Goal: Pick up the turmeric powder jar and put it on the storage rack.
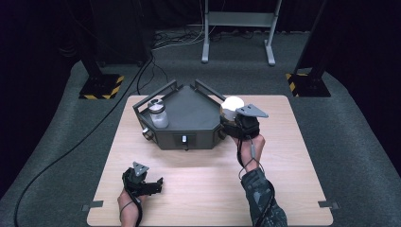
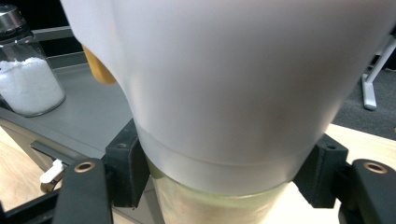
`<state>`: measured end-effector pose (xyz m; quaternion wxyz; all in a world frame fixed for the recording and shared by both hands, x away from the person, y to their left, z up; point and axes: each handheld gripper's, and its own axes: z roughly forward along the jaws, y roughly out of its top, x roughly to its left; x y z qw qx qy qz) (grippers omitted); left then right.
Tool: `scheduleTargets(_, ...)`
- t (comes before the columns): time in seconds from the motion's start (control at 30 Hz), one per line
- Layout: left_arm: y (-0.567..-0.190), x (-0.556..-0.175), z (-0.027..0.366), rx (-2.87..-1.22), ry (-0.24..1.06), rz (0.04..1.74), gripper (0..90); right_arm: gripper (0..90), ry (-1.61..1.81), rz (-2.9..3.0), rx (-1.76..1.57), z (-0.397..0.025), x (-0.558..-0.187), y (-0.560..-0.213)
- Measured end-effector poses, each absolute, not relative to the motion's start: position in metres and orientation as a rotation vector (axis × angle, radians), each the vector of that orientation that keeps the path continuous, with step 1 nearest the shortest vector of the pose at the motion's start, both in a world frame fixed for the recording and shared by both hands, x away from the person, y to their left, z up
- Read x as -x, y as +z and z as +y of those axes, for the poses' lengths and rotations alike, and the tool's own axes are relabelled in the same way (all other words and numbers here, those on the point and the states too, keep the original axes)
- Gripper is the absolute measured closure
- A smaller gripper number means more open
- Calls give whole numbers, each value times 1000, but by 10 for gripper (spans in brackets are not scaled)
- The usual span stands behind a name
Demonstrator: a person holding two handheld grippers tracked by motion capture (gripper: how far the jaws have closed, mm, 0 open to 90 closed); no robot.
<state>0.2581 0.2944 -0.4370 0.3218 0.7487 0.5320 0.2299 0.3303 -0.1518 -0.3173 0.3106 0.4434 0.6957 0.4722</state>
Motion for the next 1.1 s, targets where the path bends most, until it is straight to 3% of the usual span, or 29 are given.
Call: scheduleTargets(1.1, -437, -257, 294, -1965, 606, 1392, 19, 301, 1276, 1850, -1196, -127, -372, -315)
